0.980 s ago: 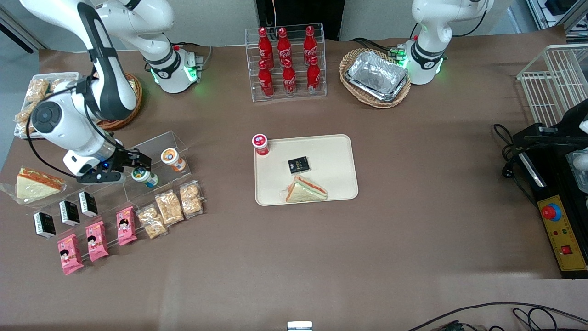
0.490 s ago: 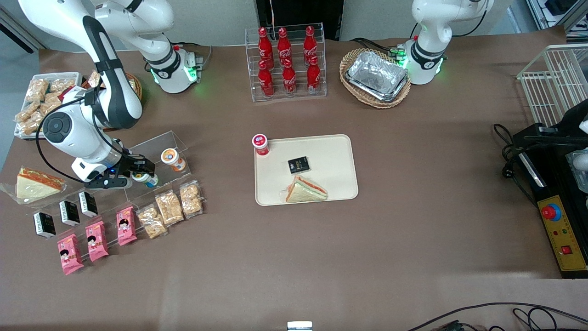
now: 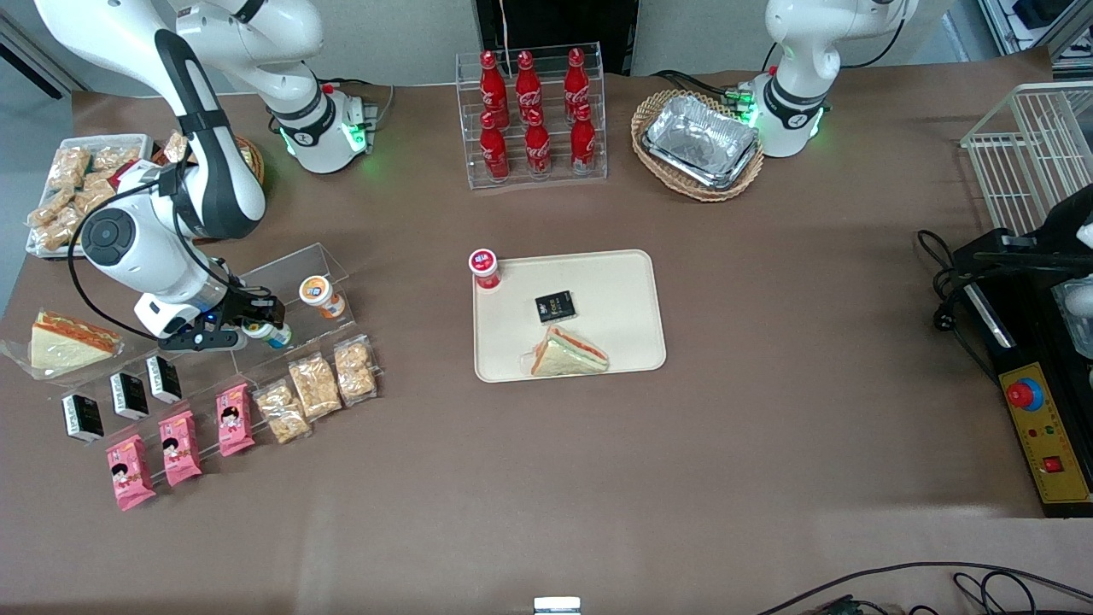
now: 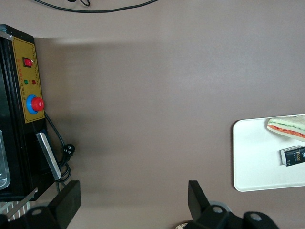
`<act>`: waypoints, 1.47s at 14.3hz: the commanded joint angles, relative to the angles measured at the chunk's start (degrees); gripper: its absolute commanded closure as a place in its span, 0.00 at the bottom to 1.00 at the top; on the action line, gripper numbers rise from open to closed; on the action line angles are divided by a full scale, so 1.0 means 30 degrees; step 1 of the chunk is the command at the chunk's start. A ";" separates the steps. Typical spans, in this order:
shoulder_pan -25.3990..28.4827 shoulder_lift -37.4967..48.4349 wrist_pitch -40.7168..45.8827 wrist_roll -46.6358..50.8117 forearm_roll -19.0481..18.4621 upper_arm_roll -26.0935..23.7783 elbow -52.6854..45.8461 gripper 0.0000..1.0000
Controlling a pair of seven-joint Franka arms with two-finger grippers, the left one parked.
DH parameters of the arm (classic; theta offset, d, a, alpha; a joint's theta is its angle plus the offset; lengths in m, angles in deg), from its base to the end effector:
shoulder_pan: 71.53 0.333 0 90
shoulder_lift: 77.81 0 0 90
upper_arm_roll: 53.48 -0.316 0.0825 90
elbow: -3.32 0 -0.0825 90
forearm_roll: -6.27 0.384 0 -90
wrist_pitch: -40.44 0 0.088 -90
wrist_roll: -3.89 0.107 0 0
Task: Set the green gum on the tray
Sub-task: 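Lift the gum bottle and carry it over the cream tray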
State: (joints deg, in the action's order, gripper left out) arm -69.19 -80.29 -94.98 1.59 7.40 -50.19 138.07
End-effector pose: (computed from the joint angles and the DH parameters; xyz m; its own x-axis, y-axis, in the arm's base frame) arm 0.5019 -0.0081 0.3096 0.9995 0.0095 -0.0311 0.0091 -0.9999 -0.0122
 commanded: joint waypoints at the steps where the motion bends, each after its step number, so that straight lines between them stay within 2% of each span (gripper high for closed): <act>1: 0.0011 0.0586 -0.0038 -0.0082 -0.0260 -0.0040 -0.0441 1.00; 3: 0.0011 0.1757 0.1446 -0.0577 -0.0289 -0.0040 -0.1053 1.00; 5: 0.0011 0.2289 0.5448 -0.0668 -0.0289 -0.0069 -0.3591 1.00; 7: 0.0040 0.2028 1.0545 -0.0465 -0.0260 -0.0650 -0.7572 1.00; 9: 0.0040 0.1909 1.2934 0.0234 -0.0260 -0.1646 -0.9809 1.00; 12: 0.0040 0.2056 1.4111 0.4148 0.0003 -0.4481 -1.0811 1.00; 15: 0.0070 0.1910 1.4027 0.8899 0.0178 -0.7648 -1.0902 1.00; 16: 0.0099 0.1851 1.3794 0.9956 0.0673 -0.8353 -1.0902 1.00; 18: 0.0302 0.1385 1.2918 1.2065 0.1408 -0.9468 -1.0902 1.00; 21: 0.1995 0.0244 1.1163 1.4790 0.1352 -0.9854 -1.0727 1.00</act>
State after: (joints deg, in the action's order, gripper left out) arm -66.69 -75.05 -57.67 38.91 10.38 -79.18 107.61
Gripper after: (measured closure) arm 0.414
